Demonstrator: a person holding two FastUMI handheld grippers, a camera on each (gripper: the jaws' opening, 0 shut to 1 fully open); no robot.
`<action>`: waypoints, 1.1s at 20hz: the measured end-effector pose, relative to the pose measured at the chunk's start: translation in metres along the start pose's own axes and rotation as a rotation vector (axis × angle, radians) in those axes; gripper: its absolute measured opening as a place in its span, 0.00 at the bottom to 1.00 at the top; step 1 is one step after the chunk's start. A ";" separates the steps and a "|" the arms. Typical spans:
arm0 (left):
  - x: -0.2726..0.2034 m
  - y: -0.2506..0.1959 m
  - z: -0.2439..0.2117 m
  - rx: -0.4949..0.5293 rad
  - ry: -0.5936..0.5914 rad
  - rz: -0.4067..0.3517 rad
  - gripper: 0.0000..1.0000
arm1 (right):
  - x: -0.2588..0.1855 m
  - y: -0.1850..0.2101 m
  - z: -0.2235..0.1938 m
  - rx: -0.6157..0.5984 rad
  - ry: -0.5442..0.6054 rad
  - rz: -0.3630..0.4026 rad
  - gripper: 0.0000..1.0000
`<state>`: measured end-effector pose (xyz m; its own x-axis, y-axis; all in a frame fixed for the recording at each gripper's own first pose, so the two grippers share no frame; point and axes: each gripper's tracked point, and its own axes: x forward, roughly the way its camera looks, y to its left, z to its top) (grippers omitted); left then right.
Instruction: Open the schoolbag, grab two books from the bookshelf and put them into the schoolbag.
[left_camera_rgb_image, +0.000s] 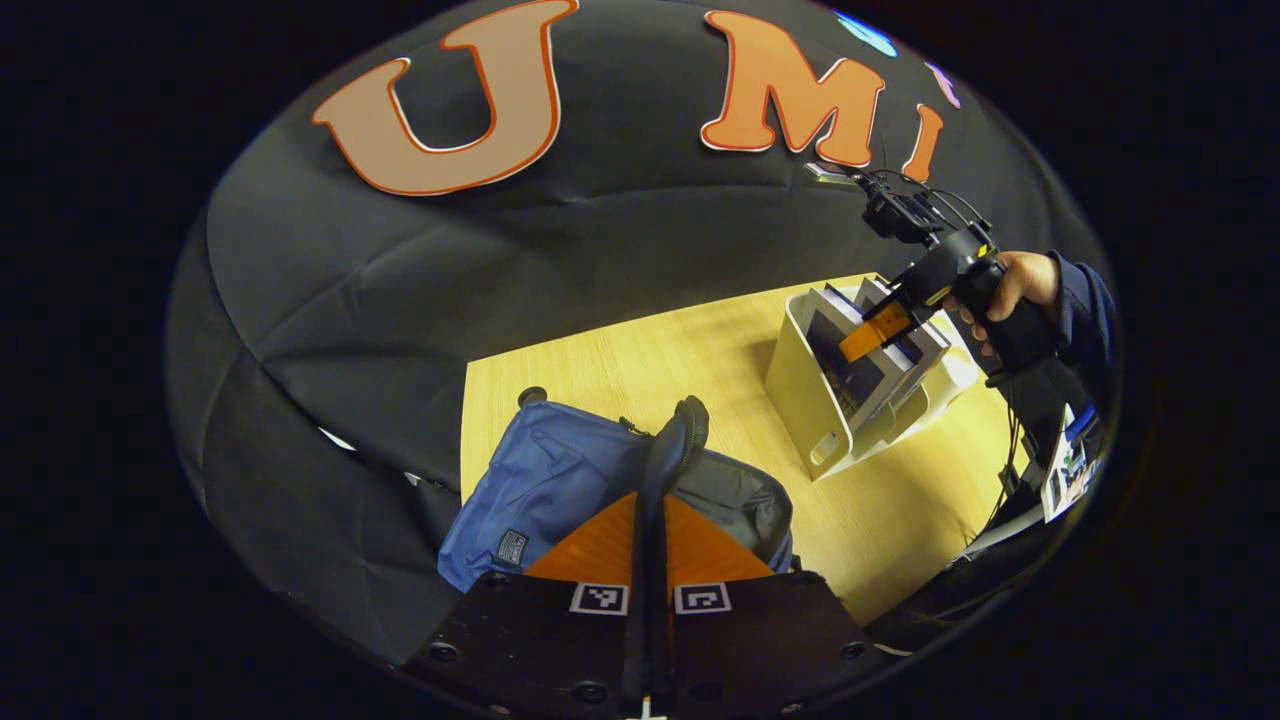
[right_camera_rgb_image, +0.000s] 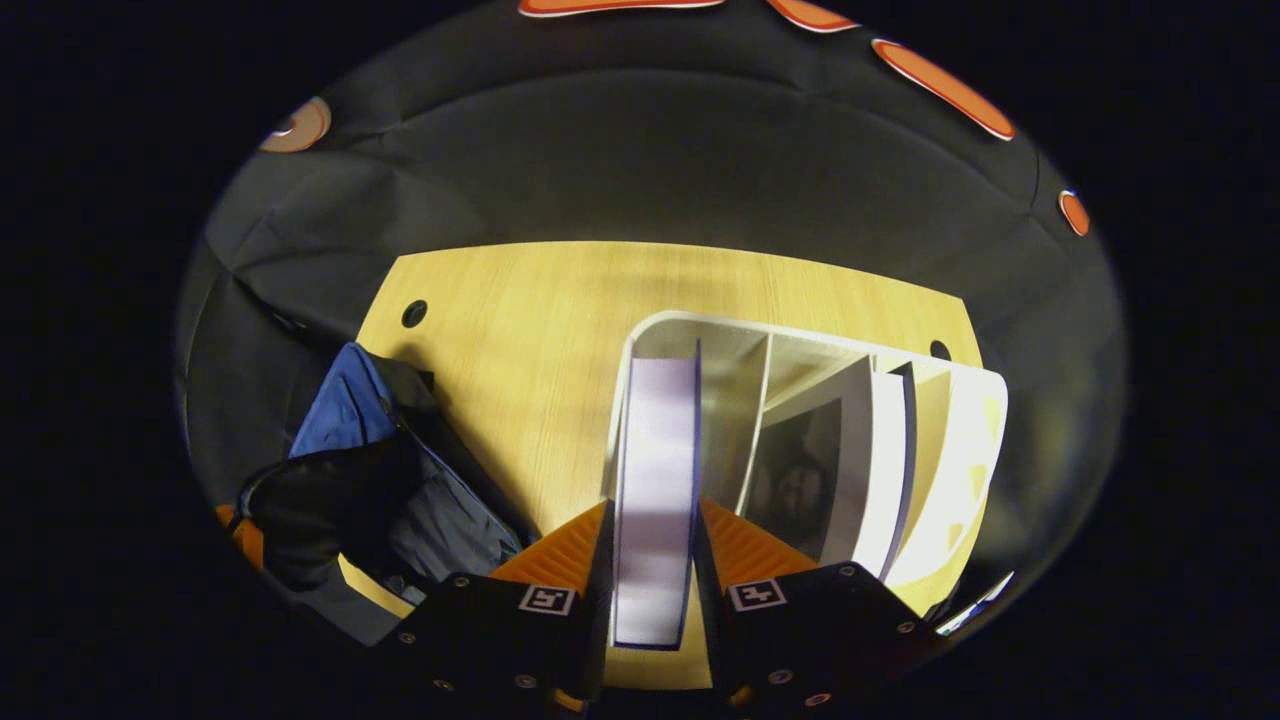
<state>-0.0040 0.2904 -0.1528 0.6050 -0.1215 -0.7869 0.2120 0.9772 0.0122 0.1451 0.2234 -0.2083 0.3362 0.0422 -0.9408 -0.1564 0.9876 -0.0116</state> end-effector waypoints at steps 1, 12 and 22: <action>0.000 0.001 -0.001 -0.007 -0.004 -0.004 0.02 | -0.002 -0.003 -0.001 0.017 0.016 0.001 0.39; -0.003 -0.001 -0.002 0.001 0.000 -0.006 0.02 | -0.053 -0.030 -0.006 0.084 0.010 0.073 0.25; -0.006 -0.001 0.004 0.040 0.020 -0.003 0.02 | -0.129 -0.052 0.000 0.158 -0.089 0.192 0.24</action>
<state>-0.0050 0.2898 -0.1453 0.5887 -0.1205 -0.7993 0.2445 0.9690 0.0340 0.1098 0.1666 -0.0864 0.3957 0.2371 -0.8872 -0.0805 0.9713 0.2236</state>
